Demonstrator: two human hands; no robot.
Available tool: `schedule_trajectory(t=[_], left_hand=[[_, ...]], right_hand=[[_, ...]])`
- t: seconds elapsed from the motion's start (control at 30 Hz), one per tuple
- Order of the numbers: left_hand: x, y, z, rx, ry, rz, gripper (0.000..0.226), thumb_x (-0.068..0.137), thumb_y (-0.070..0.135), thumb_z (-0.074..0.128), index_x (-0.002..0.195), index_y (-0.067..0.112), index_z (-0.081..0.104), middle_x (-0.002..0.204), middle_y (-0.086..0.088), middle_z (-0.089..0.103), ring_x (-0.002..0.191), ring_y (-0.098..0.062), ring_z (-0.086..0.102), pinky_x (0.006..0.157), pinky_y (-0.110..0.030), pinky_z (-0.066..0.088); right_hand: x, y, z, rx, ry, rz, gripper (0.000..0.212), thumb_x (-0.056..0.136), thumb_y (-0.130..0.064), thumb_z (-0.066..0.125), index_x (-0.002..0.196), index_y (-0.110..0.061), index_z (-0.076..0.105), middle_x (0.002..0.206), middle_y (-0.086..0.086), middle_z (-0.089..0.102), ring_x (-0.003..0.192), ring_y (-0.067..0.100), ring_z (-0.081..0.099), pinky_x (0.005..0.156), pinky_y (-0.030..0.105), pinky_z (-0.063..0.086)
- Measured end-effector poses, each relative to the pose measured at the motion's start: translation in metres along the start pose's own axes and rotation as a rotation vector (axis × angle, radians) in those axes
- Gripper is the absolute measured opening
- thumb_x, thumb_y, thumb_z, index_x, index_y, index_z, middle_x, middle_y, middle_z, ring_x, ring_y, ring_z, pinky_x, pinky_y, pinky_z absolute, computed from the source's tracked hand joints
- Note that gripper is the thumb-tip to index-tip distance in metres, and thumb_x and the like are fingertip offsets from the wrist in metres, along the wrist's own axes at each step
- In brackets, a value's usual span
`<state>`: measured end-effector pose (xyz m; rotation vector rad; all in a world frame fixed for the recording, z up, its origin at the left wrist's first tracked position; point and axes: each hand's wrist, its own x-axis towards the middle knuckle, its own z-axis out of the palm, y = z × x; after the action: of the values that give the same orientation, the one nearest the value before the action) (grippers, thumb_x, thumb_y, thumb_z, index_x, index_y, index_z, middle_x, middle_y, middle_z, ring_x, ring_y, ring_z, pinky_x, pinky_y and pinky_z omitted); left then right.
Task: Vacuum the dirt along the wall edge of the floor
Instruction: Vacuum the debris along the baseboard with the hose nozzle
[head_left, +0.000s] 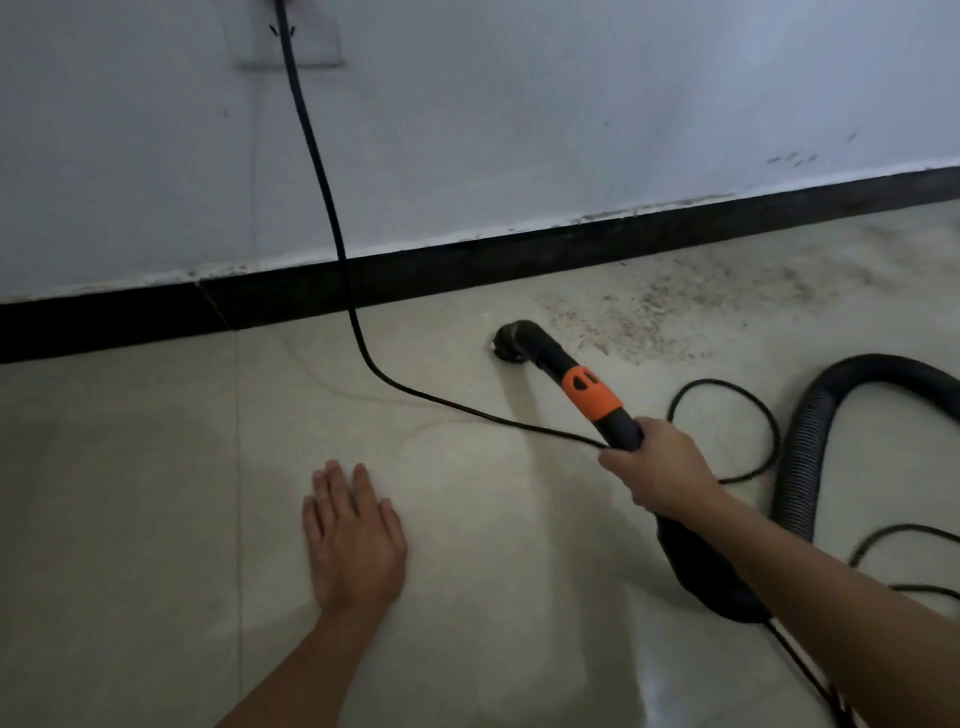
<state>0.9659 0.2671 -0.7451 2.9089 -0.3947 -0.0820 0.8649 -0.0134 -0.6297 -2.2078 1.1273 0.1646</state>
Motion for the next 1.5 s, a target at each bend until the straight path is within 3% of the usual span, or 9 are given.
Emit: schedule_trajectory(t=[0.23, 0.37, 0.43, 0.67, 1.0, 1.1, 1.33, 1.5], left_hand=[[-0.002, 0.003, -0.004, -0.004, -0.022, 0.077, 0.060, 0.088, 0.026, 0.025, 0.128, -0.007, 0.056, 0.137, -0.037, 0.045, 0.128, -0.051, 0.042, 0.107, -0.058, 0.032], [-0.007, 0.031, -0.005, -0.048, -0.049, 0.325, 0.059, 0.080, 0.023, 0.029, 0.119, -0.006, 0.063, 0.129, -0.032, 0.055, 0.122, -0.047, 0.052, 0.101, -0.057, 0.042], [-0.006, 0.060, -0.004, -0.103, -0.069, 0.394, 0.057, 0.081, 0.024, 0.031, 0.121, -0.003, 0.062, 0.131, -0.029, 0.055, 0.124, -0.043, 0.052, 0.103, -0.055, 0.041], [0.037, 0.105, 0.013, -0.058, -0.158, 0.334, 0.055, 0.098, 0.031, 0.044, 0.146, 0.005, 0.037, 0.154, -0.019, 0.029, 0.144, -0.032, 0.023, 0.117, -0.041, 0.017], [0.034, 0.091, 0.022, 0.031, -0.091, 0.380, 0.064, 0.093, 0.038, 0.023, 0.146, 0.007, 0.039, 0.157, -0.015, 0.028, 0.146, -0.028, 0.023, 0.118, -0.042, 0.018], [0.035, 0.090, 0.023, 0.039, -0.099, 0.373, 0.063, 0.094, 0.038, 0.024, 0.148, 0.008, 0.036, 0.158, -0.014, 0.024, 0.147, -0.027, 0.019, 0.119, -0.041, 0.015], [0.035, 0.090, 0.021, 0.009, -0.089, 0.374, 0.060, 0.094, 0.037, 0.028, 0.146, 0.007, 0.039, 0.157, -0.015, 0.026, 0.147, -0.028, 0.021, 0.119, -0.042, 0.015], [0.036, 0.089, 0.023, 0.023, -0.100, 0.375, 0.063, 0.095, 0.039, 0.019, 0.148, 0.010, 0.034, 0.159, -0.013, 0.021, 0.148, -0.026, 0.016, 0.120, -0.040, 0.010]], right_hand=[[-0.067, 0.119, -0.030, -0.048, 0.143, 0.087, 0.017, 0.073, -0.026, 0.078, 0.075, -0.023, 0.062, 0.049, -0.004, 0.062, 0.040, 0.009, 0.056, 0.041, 0.024, 0.042], [-0.060, 0.141, -0.053, 0.462, 0.066, 0.284, 0.018, 0.080, -0.011, 0.074, 0.090, -0.003, 0.061, 0.049, 0.005, 0.053, 0.038, 0.021, 0.048, 0.042, 0.030, 0.043], [-0.051, 0.137, -0.060, 0.656, 0.026, 0.352, 0.019, 0.081, -0.009, 0.072, 0.094, -0.002, 0.059, 0.051, 0.006, 0.051, 0.039, 0.020, 0.046, 0.041, 0.029, 0.041], [-0.001, 0.071, -0.049, 0.908, -0.059, 0.386, 0.011, 0.082, -0.009, 0.067, 0.086, -0.010, 0.057, 0.052, 0.005, 0.050, 0.038, 0.018, 0.045, 0.042, 0.028, 0.042], [0.014, 0.046, -0.024, 0.887, -0.101, 0.341, 0.015, 0.080, -0.009, 0.069, 0.091, -0.007, 0.059, 0.052, 0.005, 0.051, 0.039, 0.019, 0.046, 0.042, 0.027, 0.043], [0.011, 0.035, -0.015, 0.823, -0.158, 0.291, 0.015, 0.080, -0.009, 0.069, 0.090, -0.006, 0.058, 0.051, 0.005, 0.051, 0.038, 0.019, 0.045, 0.041, 0.027, 0.042], [0.055, -0.008, -0.013, 0.819, -0.066, 0.295, 0.016, 0.081, -0.006, 0.067, 0.094, -0.005, 0.058, 0.050, 0.005, 0.050, 0.036, 0.018, 0.045, 0.041, 0.026, 0.043], [0.083, -0.040, -0.010, 0.804, -0.103, 0.287, 0.017, 0.079, -0.007, 0.068, 0.093, -0.006, 0.058, 0.051, 0.005, 0.051, 0.036, 0.018, 0.046, 0.043, 0.027, 0.045]])
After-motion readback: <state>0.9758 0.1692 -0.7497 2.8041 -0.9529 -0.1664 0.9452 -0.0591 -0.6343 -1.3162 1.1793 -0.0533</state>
